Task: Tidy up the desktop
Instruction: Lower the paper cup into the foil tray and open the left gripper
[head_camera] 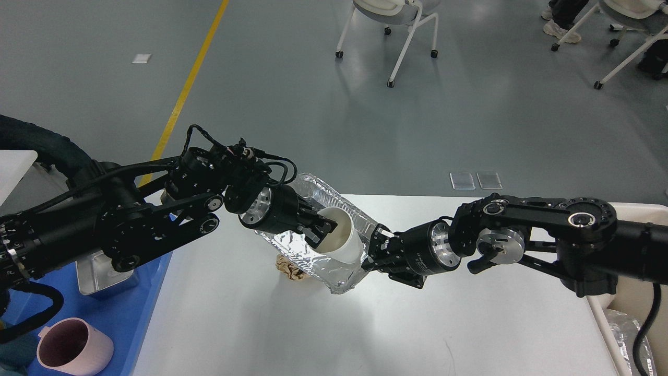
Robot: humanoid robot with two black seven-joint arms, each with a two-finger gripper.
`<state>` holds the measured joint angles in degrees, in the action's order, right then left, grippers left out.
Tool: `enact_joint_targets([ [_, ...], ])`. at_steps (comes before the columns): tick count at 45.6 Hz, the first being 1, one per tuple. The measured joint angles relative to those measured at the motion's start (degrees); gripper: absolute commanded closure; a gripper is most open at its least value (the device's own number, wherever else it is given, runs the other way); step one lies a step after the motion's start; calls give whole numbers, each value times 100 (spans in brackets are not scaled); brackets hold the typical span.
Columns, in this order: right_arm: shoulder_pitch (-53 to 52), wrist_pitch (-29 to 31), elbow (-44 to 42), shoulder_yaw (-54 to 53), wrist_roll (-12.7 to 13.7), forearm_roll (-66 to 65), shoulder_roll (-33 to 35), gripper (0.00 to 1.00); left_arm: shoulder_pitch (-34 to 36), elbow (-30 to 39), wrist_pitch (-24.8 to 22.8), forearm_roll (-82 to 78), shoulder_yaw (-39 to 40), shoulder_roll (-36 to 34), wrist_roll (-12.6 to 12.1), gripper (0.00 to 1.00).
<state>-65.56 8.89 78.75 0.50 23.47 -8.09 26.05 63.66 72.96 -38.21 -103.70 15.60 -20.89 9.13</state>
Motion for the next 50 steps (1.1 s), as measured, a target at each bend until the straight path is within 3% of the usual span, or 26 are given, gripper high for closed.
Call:
enact_joint_targets([
  [8, 0, -14, 7, -15, 0, 0, -16, 100, -3, -43, 14, -1, 17, 36, -7, 11],
  [50, 29, -116, 18, -20, 8, 3, -39, 100, -31, -338, 418, -25, 59, 207, -100, 9],
])
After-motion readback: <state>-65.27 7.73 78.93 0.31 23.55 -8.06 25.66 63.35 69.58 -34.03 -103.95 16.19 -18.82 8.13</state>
